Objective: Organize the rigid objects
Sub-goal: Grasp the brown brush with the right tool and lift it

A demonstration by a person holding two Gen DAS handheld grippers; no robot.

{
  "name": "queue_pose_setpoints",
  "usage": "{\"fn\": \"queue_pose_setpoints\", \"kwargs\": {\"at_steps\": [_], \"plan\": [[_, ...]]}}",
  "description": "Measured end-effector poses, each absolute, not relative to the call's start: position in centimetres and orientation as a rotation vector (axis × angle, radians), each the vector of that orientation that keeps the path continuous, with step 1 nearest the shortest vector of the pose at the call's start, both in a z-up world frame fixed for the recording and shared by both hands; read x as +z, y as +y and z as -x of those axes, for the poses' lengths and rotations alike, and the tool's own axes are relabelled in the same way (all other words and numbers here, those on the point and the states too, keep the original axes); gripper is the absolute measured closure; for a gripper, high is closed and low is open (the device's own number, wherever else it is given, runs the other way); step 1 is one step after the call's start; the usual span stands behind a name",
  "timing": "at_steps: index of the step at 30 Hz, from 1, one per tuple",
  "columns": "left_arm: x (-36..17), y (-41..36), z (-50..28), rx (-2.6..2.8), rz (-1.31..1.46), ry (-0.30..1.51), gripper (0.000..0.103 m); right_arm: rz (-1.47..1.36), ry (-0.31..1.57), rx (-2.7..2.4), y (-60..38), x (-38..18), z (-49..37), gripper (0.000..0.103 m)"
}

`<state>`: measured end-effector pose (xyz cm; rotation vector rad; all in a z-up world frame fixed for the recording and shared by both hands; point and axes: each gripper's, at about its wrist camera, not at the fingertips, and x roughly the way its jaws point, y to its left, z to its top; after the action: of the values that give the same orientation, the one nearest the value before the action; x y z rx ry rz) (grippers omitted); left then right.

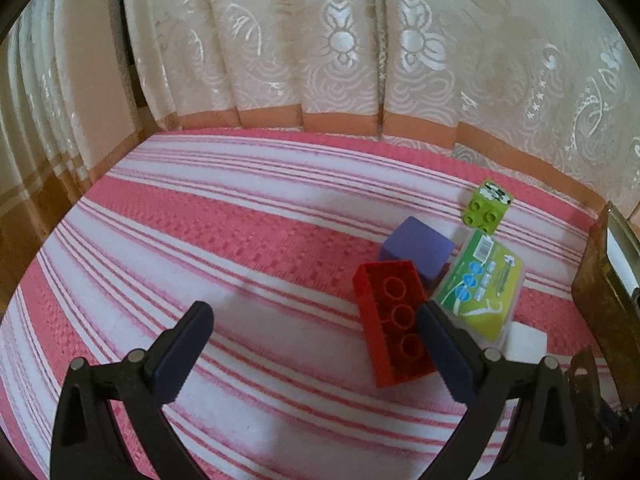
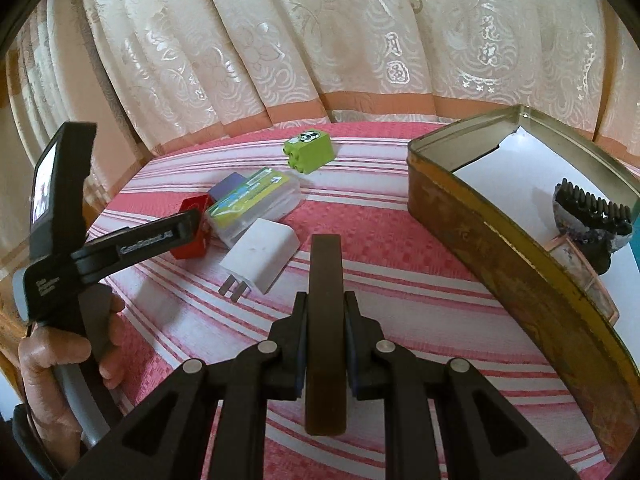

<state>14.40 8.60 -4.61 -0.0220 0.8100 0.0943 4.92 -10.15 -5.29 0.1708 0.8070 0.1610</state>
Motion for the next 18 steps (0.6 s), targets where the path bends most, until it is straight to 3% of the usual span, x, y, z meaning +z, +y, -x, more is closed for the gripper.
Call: {"fn": "queue_pose_setpoints", "kwargs": {"at_steps": [18], "plan": [[-4.1,5.9,-14.1,0.034,-0.054,0.784,0.003,-0.173,0.804,0.16,-10.3,-5.1,-4.9,0.086]]}}
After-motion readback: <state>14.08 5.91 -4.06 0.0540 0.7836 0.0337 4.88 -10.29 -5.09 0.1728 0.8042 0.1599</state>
